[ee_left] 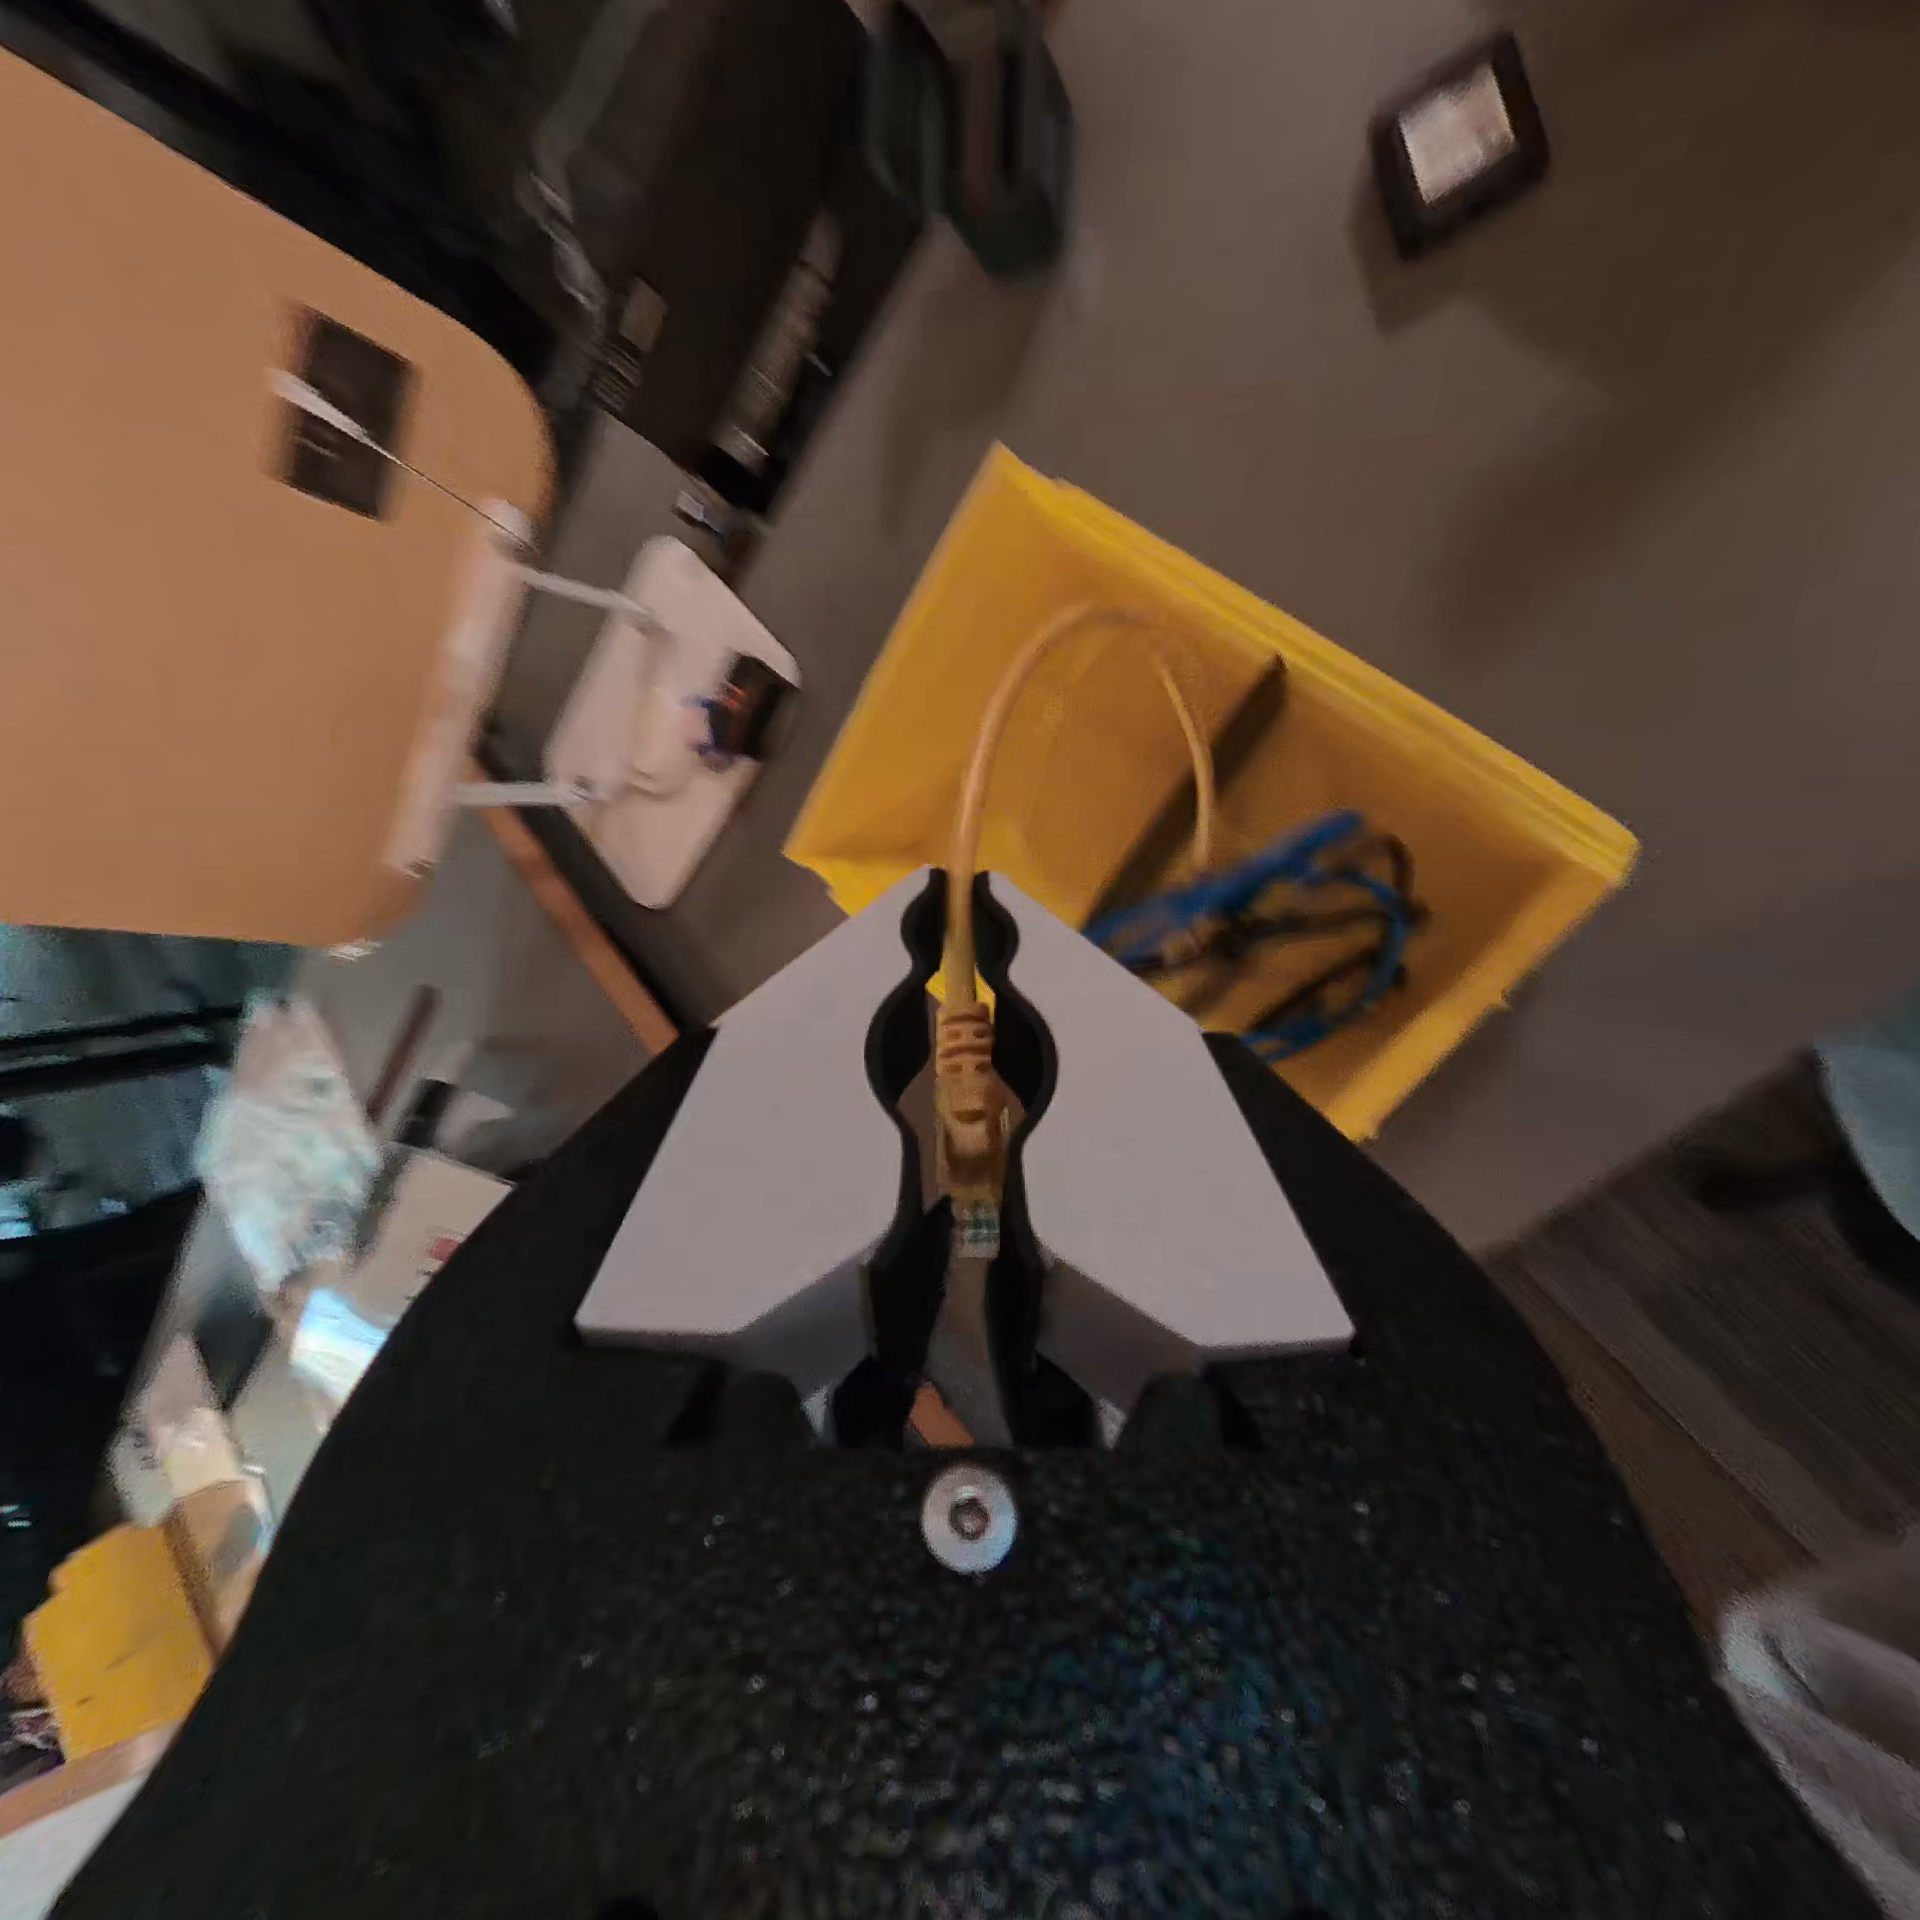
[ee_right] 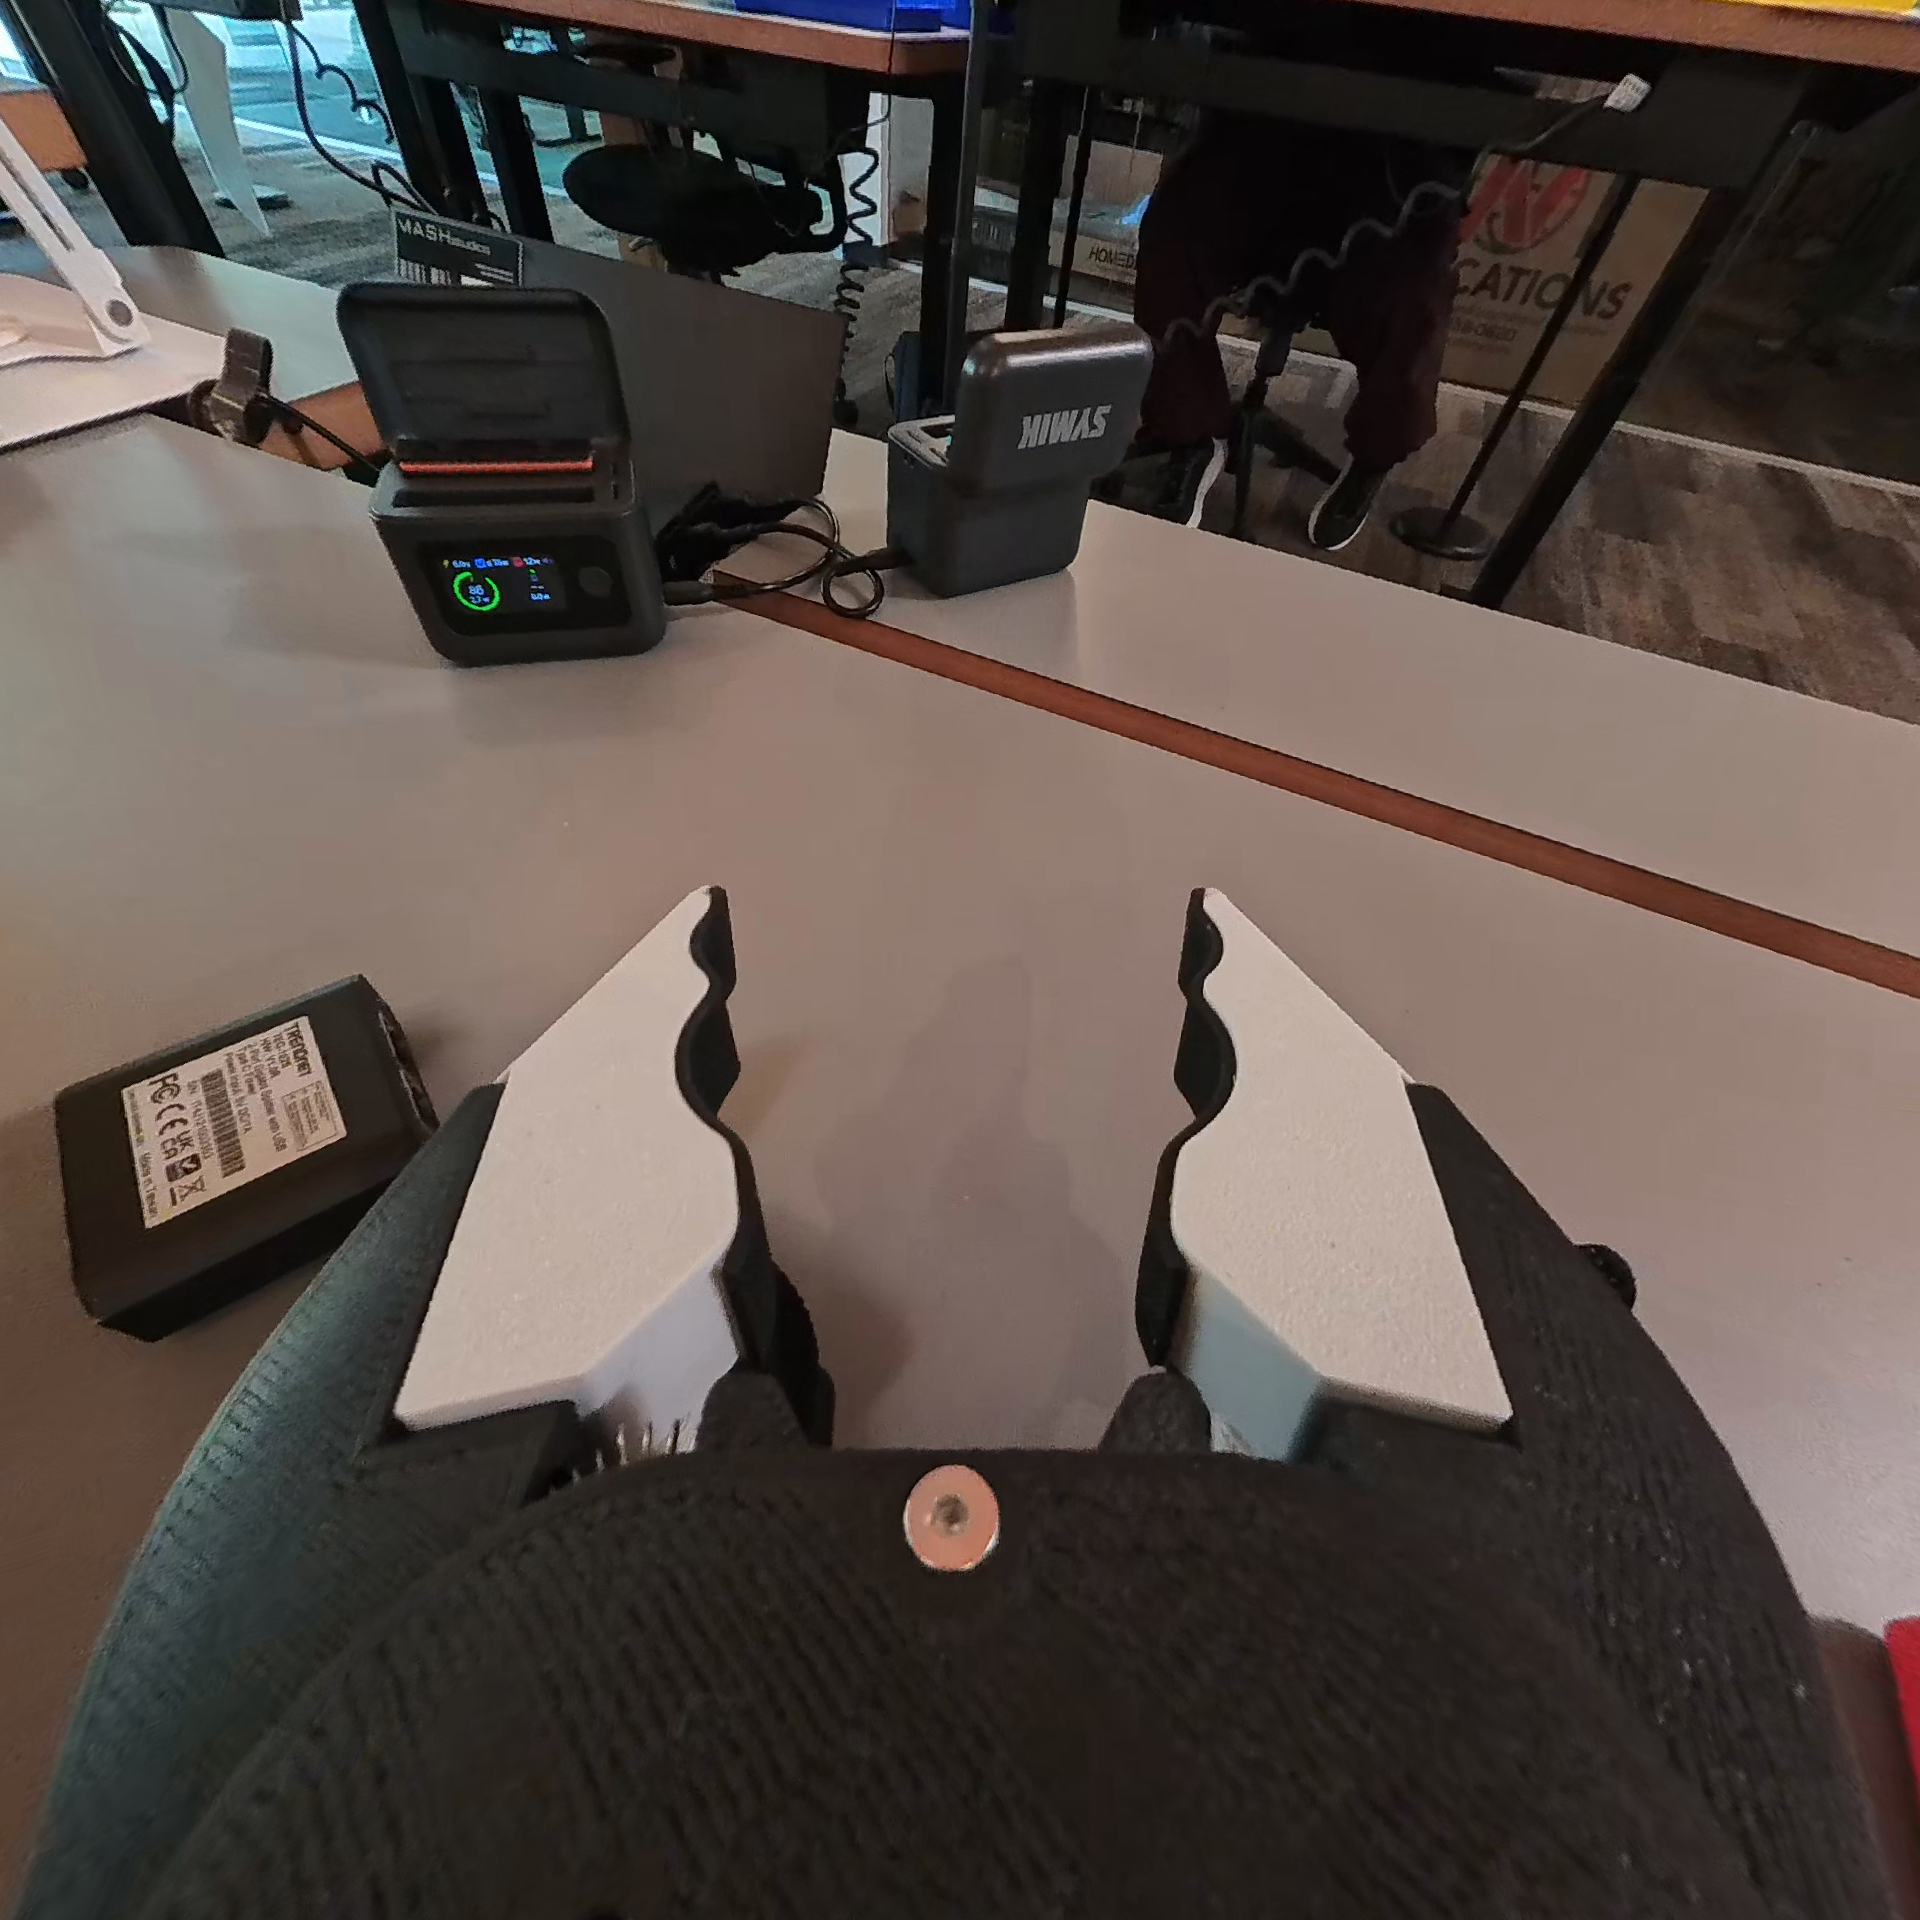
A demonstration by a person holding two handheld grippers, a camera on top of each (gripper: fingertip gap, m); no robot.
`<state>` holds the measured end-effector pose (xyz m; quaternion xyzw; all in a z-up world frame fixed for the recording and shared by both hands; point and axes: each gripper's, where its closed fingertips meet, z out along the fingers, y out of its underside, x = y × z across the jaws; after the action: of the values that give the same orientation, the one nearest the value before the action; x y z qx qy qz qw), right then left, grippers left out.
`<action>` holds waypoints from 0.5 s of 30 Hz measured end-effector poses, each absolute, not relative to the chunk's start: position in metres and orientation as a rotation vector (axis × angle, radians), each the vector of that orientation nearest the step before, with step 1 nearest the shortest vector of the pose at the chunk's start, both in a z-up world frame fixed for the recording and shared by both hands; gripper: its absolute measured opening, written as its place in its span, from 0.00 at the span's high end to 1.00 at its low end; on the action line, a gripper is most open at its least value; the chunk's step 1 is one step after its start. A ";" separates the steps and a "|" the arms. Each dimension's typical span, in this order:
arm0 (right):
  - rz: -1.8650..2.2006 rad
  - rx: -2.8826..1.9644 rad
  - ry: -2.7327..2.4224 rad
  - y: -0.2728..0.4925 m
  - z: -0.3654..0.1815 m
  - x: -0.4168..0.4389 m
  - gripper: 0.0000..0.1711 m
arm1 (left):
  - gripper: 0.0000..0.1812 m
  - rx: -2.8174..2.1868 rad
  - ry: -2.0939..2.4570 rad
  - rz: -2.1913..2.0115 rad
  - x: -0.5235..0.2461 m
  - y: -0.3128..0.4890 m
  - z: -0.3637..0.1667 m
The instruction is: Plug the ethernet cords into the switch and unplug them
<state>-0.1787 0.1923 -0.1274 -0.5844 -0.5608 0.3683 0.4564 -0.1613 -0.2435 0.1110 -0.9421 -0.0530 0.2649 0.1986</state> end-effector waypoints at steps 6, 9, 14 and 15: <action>0.924 -1.415 -1.377 0.190 -0.124 -0.178 0.50 | 0.99 -2.356 -0.017 1.064 -0.161 -0.189 0.164; 0.945 -1.409 -1.365 0.191 -0.122 -0.177 0.51 | 0.98 -2.311 0.066 1.062 -0.150 -0.151 0.168; 0.964 -1.386 -1.320 0.196 -0.115 -0.174 0.52 | 0.98 -2.156 0.103 1.038 -0.141 -0.079 0.172; 0.965 -1.375 -1.308 0.196 -0.113 -0.172 0.52 | 0.98 -2.117 0.090 1.014 -0.140 -0.063 0.170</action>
<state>-0.1724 0.1965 -0.1128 -0.5650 -0.5371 0.3964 0.4849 -0.1405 -0.0633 0.1701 -0.8313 0.0355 0.3983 0.3860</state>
